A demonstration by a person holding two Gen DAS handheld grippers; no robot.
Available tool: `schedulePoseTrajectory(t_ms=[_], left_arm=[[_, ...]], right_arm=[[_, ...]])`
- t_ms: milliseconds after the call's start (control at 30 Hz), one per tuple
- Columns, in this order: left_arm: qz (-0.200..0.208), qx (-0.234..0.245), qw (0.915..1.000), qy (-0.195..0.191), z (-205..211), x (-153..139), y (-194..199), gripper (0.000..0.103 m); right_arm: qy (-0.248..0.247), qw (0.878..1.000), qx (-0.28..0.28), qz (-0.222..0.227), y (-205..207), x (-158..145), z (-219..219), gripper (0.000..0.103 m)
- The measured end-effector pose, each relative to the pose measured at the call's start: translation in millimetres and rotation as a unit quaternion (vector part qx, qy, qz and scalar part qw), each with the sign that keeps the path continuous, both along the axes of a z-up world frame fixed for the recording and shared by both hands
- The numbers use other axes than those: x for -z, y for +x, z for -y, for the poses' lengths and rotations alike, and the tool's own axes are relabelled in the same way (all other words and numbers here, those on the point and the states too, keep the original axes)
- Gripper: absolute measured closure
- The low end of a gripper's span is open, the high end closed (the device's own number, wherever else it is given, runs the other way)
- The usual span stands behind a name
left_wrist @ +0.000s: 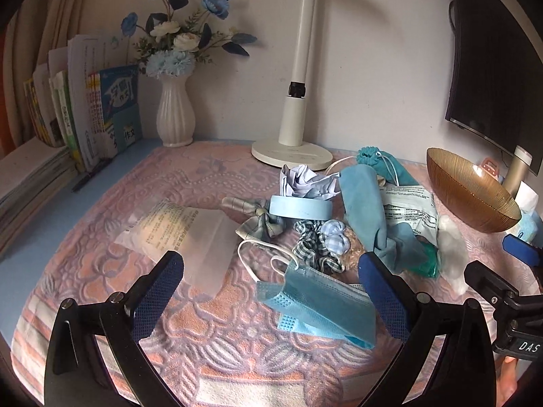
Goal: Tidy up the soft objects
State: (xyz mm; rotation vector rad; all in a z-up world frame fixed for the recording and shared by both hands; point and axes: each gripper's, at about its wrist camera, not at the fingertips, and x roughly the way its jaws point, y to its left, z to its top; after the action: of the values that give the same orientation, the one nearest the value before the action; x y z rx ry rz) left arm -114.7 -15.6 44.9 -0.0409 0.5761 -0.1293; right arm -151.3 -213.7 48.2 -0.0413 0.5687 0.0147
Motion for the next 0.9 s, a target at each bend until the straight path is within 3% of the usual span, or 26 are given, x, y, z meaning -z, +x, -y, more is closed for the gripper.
schedulePoseTrajectory(t_ms=[267, 600, 900], left_arm=[[0.018, 0.028, 0.9976, 0.061, 23.9, -1.5, -9.6, 0.0], [-0.003, 0.034, 0.9981, 0.051, 18.5, -1.1, -0.1, 0.0], [-0.005, 0.033, 0.9984, 0.046, 18.1, -1.2, 1.0, 0.0]], right_arm=[[0.023, 0.999, 0.014, -0.032, 2.0, 8.0, 11.3, 0.0], [0.054, 0.997, 0.03, -0.053, 9.6, 11.0, 24.0, 0.0], [0.032, 0.998, 0.03, -0.052, 10.4, 10.9, 16.5, 0.0]])
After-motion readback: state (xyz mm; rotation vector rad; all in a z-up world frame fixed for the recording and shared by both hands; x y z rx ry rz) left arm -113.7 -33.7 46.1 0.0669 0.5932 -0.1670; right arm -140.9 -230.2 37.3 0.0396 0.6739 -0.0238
